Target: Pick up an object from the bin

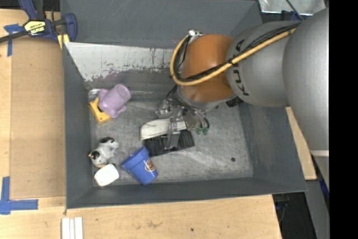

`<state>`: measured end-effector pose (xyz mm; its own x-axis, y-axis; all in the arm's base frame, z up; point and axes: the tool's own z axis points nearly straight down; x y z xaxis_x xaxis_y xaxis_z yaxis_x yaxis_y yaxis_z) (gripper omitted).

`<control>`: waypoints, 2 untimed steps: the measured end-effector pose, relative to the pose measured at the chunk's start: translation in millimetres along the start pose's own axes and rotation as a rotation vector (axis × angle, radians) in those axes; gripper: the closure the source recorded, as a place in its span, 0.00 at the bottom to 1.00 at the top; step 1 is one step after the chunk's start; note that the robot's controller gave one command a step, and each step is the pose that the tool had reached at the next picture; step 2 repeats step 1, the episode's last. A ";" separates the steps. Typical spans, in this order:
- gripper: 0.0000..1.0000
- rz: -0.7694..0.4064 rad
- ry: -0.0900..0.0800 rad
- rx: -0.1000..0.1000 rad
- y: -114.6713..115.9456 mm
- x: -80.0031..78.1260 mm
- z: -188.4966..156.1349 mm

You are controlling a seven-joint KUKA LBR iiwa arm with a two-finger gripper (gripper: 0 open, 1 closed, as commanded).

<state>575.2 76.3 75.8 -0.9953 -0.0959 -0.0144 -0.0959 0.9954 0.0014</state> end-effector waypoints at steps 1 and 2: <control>1.00 -0.065 0.011 0.001 7.3 -9.7 -128.3; 1.00 -0.065 0.011 0.001 7.3 -9.7 -128.3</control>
Offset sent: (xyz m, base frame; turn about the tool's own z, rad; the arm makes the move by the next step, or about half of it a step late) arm 0.0000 0.0000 0.0000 0.0000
